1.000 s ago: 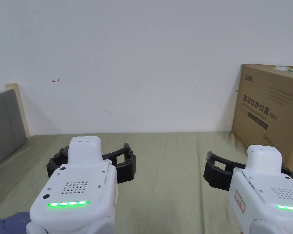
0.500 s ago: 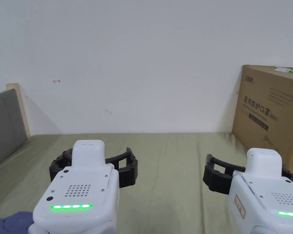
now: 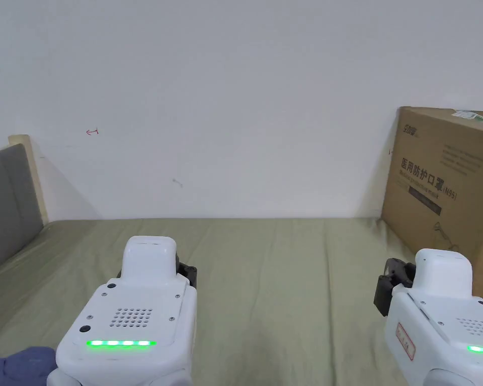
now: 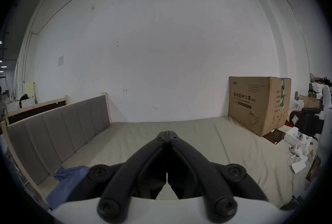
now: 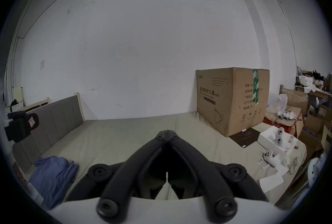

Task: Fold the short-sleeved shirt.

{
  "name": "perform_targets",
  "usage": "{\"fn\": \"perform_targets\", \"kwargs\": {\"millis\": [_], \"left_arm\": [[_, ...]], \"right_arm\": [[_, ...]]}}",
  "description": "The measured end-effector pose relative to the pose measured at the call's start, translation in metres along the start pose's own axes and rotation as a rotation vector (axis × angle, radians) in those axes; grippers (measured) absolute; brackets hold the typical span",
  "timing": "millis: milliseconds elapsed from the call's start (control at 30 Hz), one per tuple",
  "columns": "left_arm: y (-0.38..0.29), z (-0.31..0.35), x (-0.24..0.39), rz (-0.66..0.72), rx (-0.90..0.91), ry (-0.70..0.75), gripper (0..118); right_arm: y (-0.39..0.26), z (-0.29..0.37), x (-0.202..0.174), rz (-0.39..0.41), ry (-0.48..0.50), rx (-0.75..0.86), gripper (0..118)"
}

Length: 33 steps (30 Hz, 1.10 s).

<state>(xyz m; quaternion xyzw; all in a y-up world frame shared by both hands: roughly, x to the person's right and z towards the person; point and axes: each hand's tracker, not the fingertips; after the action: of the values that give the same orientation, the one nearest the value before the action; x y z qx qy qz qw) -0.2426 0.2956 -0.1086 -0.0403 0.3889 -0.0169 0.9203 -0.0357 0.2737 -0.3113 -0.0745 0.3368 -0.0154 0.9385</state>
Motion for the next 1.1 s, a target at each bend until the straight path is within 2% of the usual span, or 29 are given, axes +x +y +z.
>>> {"fn": "perform_targets", "kwargs": {"millis": [100, 200, 333, 400, 500, 600, 667, 733, 833, 933, 967, 1000, 1033, 1067, 1100], "left_arm": [[-0.005, 0.001, -0.008, 0.011, -0.017, -0.009, 0], [-0.007, 0.01, -0.036, 0.013, -0.05, 0.004, 0], [-0.014, 0.041, -0.104, -0.005, -0.048, 0.176, 0], [-0.016, 0.06, -0.143, 0.016, -0.053, 0.286, 0], [-0.023, 0.088, -0.19, 0.068, -0.066, 0.411, 0], [-0.027, 0.102, -0.228, 0.12, -0.114, 0.502, 0], [-0.032, 0.105, -0.244, 0.128, -0.121, 0.492, 0], [-0.039, 0.099, -0.259, 0.131, -0.173, 0.483, 0], [-0.058, 0.066, -0.29, 0.208, -0.436, 0.389, 0], [-0.093, 0.018, -0.315, 0.3, -0.681, 0.177, 2], [-0.106, 0.005, -0.319, 0.338, -0.713, 0.129, 17], [-0.117, -0.007, -0.321, 0.369, -0.74, 0.121, 50], [-0.129, -0.022, -0.321, 0.377, -0.796, 0.136, 101], [-0.143, -0.036, -0.321, 0.389, -0.848, 0.134, 116], [-0.158, -0.049, -0.321, 0.4, -0.906, 0.111, 116]], "right_arm": [[0.002, -0.001, -0.006, 0.015, -0.013, -0.013, 0], [-0.003, -0.007, -0.028, 0.038, 0.057, -0.027, 0], [-0.009, -0.019, -0.096, 0.059, 0.208, -0.077, 0], [-0.014, -0.02, -0.136, 0.052, 0.321, -0.101, 0], [-0.016, -0.015, -0.19, 0.083, 0.491, -0.117, 0], [-0.018, -0.004, -0.221, 0.145, 0.545, -0.087, 0], [-0.021, -0.002, -0.229, 0.153, 0.58, -0.099, 0], [-0.022, -0.005, -0.226, 0.116, 0.631, -0.139, 0], [-0.033, -0.016, -0.218, 0.125, 0.599, -0.223, 0], [-0.046, -0.028, -0.2, 0.132, 0.541, -0.283, 0], [-0.049, -0.032, -0.195, 0.131, 0.521, -0.303, 0], [-0.052, -0.035, -0.188, 0.131, 0.504, -0.319, 0], [-0.055, -0.039, -0.183, 0.129, 0.489, -0.335, 0], [-0.058, -0.042, -0.177, 0.127, 0.476, -0.349, 0], [-0.06, -0.045, -0.173, 0.128, 0.465, -0.36, 0]]}}
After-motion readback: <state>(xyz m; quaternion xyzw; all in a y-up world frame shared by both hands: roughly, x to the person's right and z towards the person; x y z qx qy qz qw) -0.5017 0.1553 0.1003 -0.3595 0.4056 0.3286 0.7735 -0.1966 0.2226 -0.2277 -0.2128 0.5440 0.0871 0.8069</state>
